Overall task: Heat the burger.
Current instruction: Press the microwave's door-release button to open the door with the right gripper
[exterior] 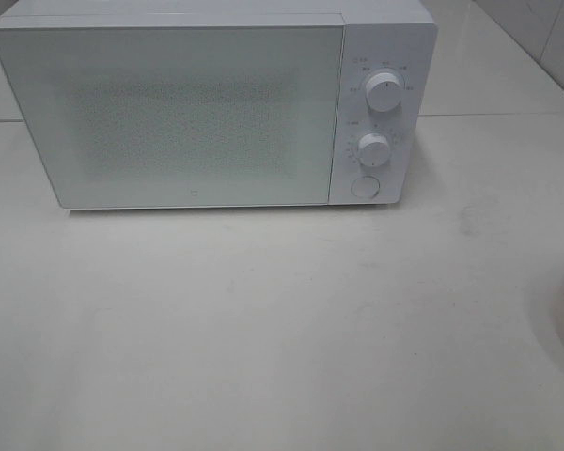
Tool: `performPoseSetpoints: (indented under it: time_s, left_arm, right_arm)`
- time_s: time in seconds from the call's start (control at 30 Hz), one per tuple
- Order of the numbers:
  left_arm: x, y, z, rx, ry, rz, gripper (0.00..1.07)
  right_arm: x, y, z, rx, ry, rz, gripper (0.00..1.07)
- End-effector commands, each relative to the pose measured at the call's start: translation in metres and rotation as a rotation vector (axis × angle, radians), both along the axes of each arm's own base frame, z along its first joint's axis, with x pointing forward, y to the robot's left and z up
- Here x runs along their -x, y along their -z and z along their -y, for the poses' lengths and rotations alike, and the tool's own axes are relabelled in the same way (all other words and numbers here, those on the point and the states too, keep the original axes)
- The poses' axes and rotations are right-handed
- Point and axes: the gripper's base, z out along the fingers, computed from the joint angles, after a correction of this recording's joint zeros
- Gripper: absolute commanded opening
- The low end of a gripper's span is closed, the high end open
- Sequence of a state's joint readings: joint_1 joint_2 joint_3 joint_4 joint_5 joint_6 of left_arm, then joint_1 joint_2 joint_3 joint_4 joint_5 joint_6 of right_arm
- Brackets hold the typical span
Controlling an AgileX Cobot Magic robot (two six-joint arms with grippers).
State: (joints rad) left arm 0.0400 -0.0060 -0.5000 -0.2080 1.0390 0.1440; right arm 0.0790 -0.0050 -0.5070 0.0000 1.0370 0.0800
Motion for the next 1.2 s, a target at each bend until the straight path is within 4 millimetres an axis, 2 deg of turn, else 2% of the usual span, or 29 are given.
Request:
performPoseSetpoints:
  time_s: [0.03, 0.47, 0.63, 0.77, 1.2]
  left_arm:
    - [0.003, 0.0, 0.0, 0.005, -0.001, 0.031, 0.98]
    - [0.003, 0.0, 0.0, 0.005, -0.001, 0.031, 0.98]
    - [0.003, 0.0, 0.0, 0.005, -0.001, 0.031, 0.98]
    - [0.003, 0.0, 0.0, 0.004, -0.002, 0.031, 0.98]
    - [0.003, 0.0, 0.0, 0.004, -0.002, 0.031, 0.98]
  right_arm:
    - [0.003, 0.0, 0.0, -0.012, 0.005, 0.031, 0.75]
    - [0.003, 0.0, 0.0, -0.013, 0.005, 0.032, 0.75]
    - [0.002, -0.007, -0.001, -0.016, 0.002, 0.039, 0.75]
    - [-0.007, -0.018, -0.001, -0.018, 0.002, 0.044, 0.75]
    - [-0.044, -0.024, -0.004, -0.013, 0.005, -0.002, 0.75]
